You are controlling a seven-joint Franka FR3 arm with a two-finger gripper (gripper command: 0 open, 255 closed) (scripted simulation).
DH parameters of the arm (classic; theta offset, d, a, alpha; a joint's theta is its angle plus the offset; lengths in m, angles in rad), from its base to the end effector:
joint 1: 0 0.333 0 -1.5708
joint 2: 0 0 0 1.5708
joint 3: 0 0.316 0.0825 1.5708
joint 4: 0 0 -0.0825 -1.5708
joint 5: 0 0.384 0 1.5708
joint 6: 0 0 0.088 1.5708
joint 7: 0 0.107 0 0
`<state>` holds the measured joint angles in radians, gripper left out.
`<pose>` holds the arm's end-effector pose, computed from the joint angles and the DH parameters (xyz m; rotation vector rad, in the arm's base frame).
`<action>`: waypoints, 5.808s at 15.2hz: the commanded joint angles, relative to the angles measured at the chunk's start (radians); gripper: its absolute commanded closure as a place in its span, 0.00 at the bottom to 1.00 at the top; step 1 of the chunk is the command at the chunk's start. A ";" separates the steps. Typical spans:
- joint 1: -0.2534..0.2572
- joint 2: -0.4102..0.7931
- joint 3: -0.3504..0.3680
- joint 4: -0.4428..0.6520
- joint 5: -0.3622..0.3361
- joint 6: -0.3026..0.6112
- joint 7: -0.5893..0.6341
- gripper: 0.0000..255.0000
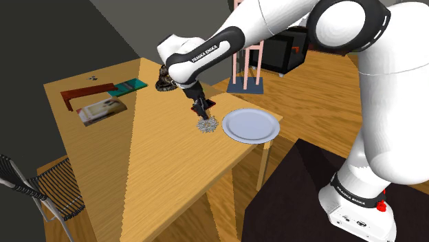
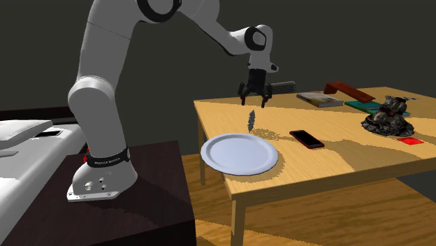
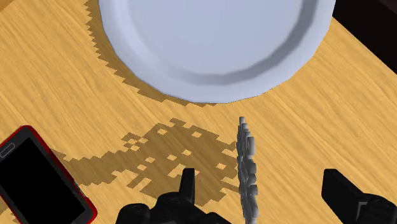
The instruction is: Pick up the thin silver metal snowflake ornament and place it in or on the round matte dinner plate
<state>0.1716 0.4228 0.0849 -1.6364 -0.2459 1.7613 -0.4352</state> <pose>0.6225 0.1353 0.3543 2.7201 1.1058 -0.4606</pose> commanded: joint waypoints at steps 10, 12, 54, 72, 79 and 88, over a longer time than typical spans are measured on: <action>0.000 0.060 0.002 -0.040 -0.021 0.090 -0.015 0.00; 0.000 0.060 0.002 -0.040 -0.021 0.090 -0.015 0.00; -0.112 -0.364 -0.060 -0.380 -0.026 0.050 -0.198 1.00; -0.173 -0.440 -0.122 -0.629 -0.077 0.245 -0.249 1.00; -0.175 -0.394 -0.124 -0.658 -0.089 0.318 -0.227 1.00; -0.175 -0.393 -0.124 -0.657 -0.089 0.318 -0.227 0.00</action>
<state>-0.0035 0.0294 -0.0396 -2.2938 -0.3350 2.0789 -0.6618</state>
